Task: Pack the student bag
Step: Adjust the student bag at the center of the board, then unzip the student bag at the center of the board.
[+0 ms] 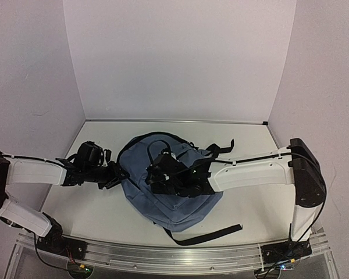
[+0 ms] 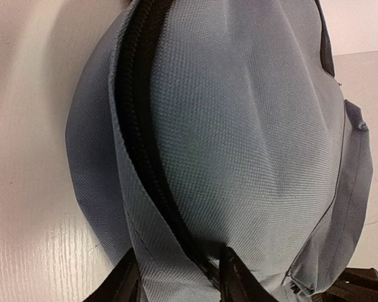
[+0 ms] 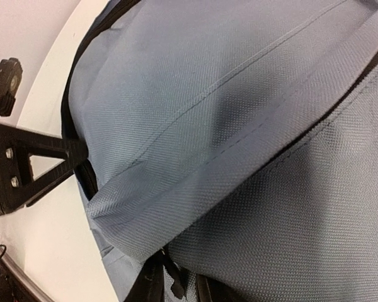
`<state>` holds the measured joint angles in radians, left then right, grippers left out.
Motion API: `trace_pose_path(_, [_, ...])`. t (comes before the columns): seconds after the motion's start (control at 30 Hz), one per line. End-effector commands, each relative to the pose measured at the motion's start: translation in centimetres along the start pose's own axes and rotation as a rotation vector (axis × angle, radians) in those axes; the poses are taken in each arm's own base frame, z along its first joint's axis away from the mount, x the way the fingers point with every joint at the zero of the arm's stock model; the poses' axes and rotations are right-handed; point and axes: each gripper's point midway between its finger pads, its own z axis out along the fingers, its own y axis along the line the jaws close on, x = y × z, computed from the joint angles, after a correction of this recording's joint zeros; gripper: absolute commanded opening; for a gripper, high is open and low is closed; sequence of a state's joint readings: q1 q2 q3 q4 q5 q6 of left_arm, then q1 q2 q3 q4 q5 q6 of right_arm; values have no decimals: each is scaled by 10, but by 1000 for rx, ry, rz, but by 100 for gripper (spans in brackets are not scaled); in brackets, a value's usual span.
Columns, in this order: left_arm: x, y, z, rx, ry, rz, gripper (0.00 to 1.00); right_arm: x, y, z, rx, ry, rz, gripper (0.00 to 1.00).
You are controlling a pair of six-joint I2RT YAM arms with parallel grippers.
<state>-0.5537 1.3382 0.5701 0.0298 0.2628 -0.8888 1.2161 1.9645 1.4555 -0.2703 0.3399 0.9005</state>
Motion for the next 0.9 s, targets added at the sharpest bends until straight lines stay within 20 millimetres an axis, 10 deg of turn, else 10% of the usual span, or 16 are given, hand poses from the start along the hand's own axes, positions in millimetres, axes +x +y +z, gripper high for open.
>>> trace_pose_path(0.0, [-13,-24,-3,72,-37,30,28,-17,-16,8,100,-94,3,14])
trace_pose_path(0.27, [-10,-18,-4,52,-32,24,1,-14,-13,16,117,-77,-36,0])
trace_pose_path(0.63, [-5,-4,-9,2,-32,51,0,-58,1,-49,10,-136,-47,0])
trace_pose_path(0.87, [1,4,-19,-36,-22,112,0,-72,-34,-43,180,-140,-190,0])
